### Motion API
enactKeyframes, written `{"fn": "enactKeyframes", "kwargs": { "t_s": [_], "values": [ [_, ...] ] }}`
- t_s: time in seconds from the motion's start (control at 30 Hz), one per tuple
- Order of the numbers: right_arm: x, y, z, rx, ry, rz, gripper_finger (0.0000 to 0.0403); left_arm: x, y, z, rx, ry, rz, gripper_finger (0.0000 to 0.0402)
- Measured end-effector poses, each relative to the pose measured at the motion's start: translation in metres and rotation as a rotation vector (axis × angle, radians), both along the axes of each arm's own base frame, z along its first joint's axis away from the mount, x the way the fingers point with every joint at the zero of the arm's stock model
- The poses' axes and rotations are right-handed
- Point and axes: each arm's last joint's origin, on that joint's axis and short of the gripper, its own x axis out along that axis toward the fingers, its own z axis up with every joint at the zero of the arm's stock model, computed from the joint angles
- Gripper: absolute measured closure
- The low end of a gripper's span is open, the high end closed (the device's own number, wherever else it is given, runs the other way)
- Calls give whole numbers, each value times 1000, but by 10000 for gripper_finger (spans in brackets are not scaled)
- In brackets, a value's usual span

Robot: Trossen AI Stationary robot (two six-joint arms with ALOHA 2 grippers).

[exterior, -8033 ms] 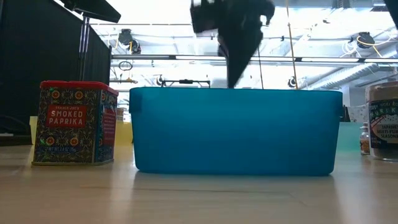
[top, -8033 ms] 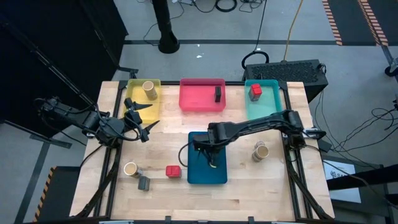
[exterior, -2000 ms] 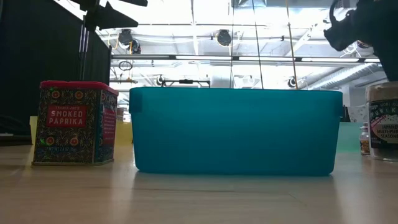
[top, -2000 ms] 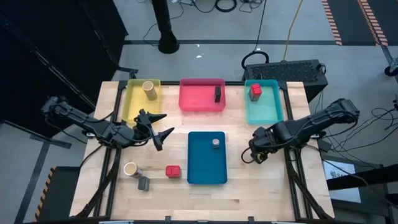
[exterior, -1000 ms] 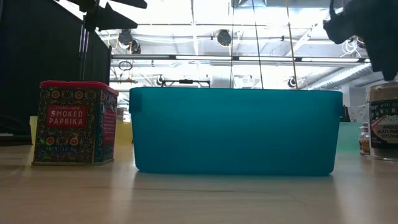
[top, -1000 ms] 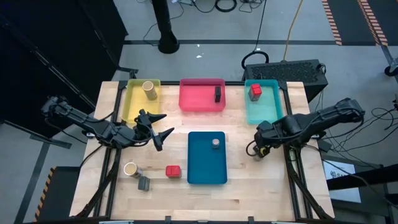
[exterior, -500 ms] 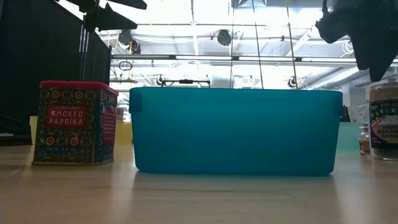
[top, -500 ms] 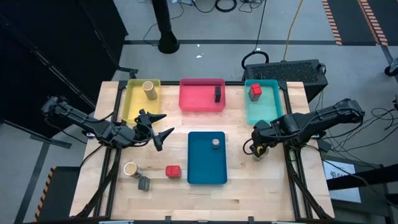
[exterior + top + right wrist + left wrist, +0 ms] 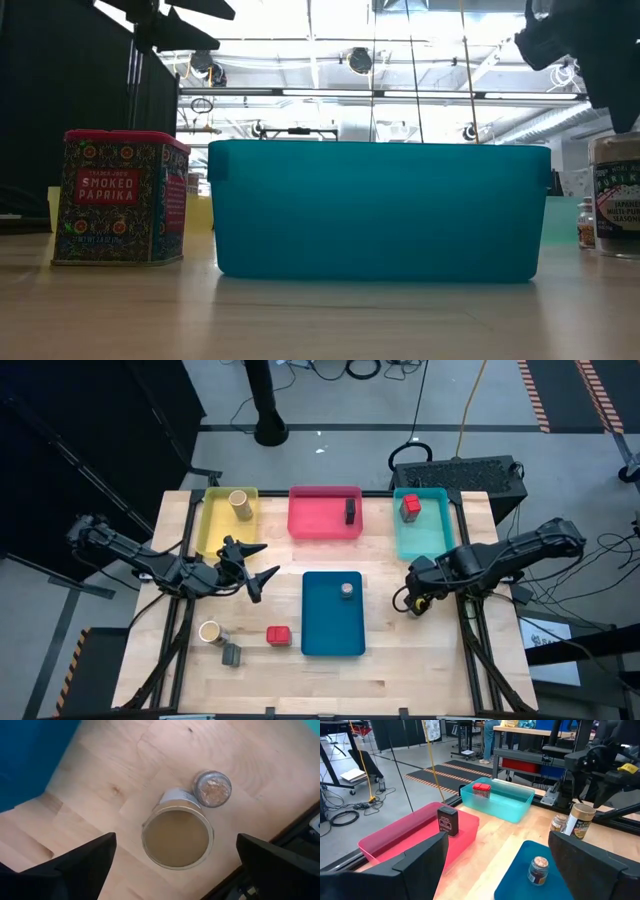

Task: Sort spices by type
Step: Put the right gold seasoning bottle into the yellow bin

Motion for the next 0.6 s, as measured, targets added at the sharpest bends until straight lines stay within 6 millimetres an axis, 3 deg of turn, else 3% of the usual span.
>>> {"fn": "enactKeyframes", "kwargs": {
  "t_s": [0.37, 0.6],
  "values": [
    [5, 3, -27, 15, 94, -10, 3, 0, 0, 0, 1, 1, 0, 52],
    [7, 3, -48, 24, 64, -37, 6, 0, 0, 0, 1, 1, -1, 52]
  ]
}}
